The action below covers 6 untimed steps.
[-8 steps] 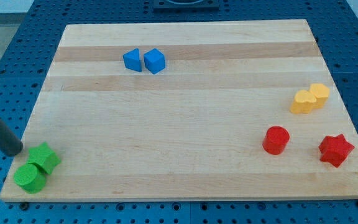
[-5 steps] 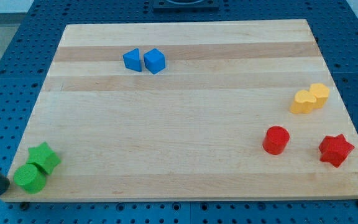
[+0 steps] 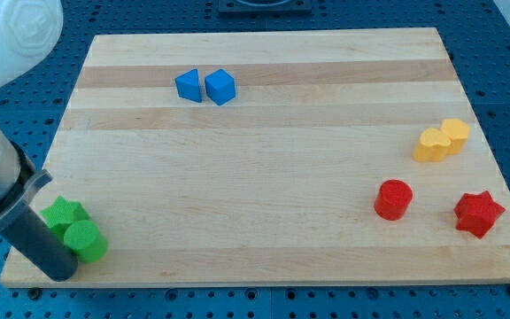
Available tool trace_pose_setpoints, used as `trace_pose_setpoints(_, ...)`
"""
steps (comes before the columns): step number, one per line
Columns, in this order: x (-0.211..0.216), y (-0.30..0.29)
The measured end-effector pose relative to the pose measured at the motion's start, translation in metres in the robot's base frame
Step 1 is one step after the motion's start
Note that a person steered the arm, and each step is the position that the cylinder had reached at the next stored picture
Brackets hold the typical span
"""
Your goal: Push the green circle to the bottom right side of the green star
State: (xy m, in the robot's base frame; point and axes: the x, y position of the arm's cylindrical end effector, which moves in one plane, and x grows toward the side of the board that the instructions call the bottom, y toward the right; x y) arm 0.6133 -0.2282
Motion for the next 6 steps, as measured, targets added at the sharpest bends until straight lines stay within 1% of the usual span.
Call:
trace_pose_setpoints(2, -0.004, 0.013)
trace_pose_setpoints(4, 0.0, -0.005)
trace_pose_setpoints(5, -0.011, -0.006)
trace_pose_setpoints(6, -0.037, -0.004)
